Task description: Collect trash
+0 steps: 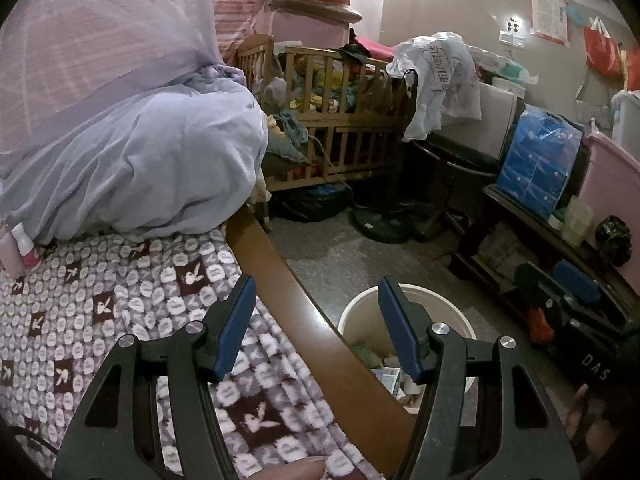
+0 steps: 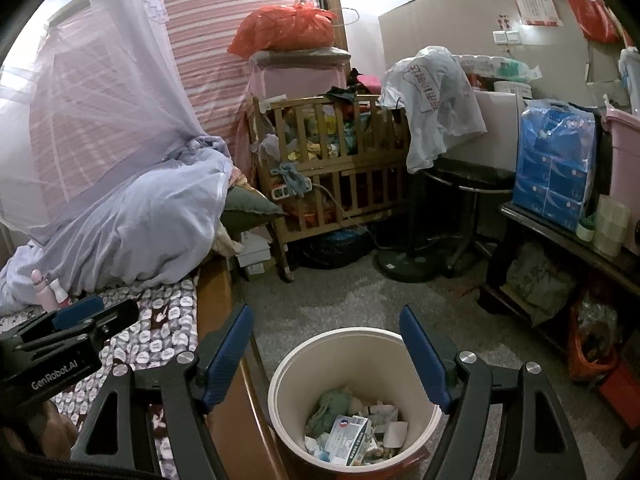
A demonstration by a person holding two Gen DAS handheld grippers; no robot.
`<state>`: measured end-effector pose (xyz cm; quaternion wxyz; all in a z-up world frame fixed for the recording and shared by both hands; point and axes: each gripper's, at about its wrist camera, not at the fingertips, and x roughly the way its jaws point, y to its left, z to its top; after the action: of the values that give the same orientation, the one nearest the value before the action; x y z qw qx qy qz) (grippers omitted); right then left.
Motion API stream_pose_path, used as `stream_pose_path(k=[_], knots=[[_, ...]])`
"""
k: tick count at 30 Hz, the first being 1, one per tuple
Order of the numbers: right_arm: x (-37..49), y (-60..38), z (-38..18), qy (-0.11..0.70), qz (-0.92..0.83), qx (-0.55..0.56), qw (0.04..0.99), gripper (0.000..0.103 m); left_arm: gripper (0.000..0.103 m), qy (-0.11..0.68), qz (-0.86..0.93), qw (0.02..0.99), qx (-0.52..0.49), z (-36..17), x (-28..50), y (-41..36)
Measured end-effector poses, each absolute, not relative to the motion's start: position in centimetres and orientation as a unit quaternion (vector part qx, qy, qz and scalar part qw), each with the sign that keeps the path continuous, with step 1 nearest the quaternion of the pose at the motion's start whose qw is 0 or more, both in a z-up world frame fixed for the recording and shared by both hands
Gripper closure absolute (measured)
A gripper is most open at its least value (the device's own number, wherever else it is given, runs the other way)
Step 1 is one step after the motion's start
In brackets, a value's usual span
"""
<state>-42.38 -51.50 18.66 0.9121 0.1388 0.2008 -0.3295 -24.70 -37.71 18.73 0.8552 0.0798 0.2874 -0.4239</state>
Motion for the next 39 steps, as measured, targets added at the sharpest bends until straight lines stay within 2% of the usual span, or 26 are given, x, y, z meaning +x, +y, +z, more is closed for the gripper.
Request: stream_pose_path(k=[39], knots=[[-42.1, -52.6, 18.1, 0.221, -0.325, 0.142, 0.908, 0.028, 0.041, 0.288, -0.42, 0.856, 0.089, 18.2, -24.0, -37.4]])
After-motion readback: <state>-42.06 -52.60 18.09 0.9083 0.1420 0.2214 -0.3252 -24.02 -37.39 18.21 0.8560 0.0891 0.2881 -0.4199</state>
